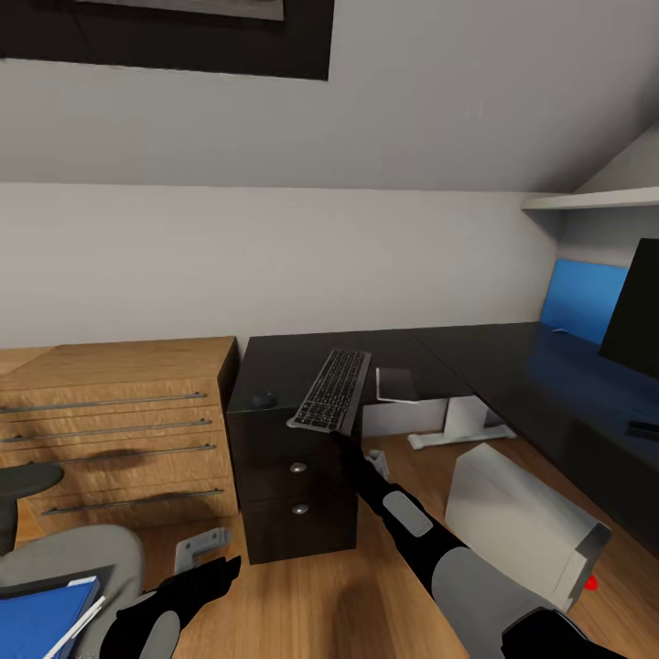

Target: In the bedroom, organize the workspace by keeping the computer under the desk, ensuring the monitor is on the desk, placing the keyboard on the desk next to the monitor, placing the mouse on the desk next to the keyboard, moving the folder from the swivel chair onto the desk next to the mouse, stacking the notebook on top of the folder with the pen on top of the notebook, and positioning the swivel chair next to the desk.

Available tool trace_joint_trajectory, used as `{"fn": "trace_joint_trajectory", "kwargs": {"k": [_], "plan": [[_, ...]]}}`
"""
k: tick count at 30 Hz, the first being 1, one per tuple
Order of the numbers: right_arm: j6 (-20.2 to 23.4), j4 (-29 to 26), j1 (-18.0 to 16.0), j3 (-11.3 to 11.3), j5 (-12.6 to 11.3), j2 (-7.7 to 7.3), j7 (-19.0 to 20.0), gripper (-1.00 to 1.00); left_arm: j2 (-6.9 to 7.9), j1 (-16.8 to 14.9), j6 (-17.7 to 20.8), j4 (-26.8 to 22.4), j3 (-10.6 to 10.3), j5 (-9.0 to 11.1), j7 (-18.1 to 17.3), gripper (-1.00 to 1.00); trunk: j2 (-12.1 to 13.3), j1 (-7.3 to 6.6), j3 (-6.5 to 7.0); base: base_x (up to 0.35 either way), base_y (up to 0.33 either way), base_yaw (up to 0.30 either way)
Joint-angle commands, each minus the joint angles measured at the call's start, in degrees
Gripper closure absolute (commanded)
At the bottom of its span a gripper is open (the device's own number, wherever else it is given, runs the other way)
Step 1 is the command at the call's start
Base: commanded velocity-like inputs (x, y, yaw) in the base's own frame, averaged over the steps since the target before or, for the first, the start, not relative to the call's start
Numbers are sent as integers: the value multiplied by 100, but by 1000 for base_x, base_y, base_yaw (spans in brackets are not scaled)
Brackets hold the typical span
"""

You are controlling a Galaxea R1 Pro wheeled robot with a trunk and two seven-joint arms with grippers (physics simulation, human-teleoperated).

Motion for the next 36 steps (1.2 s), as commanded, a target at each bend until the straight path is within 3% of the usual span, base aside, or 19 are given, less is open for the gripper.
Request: {"fn": "trace_joint_trajectory", "kwargs": {"k": [1, 18, 36], "plan": [[8, 5, -5, 26, -57, -4, 17, -100, 0, -4, 11, -5, -4, 59, 56, -100, -3, -1, -1, 0, 0, 206], [-124, -1, -5, 27, -42, -48, 21, -100, 9, -4, -6, -5, 12, 41, 66, -100, -3, -1, 15, 0, 0, 48], [-124, 15, -5, 23, -51, -56, 25, -100, 9, -4, -14, -5, 14, 47, 66, -100, -3, -1, 15, 92, 0, 0]]}}
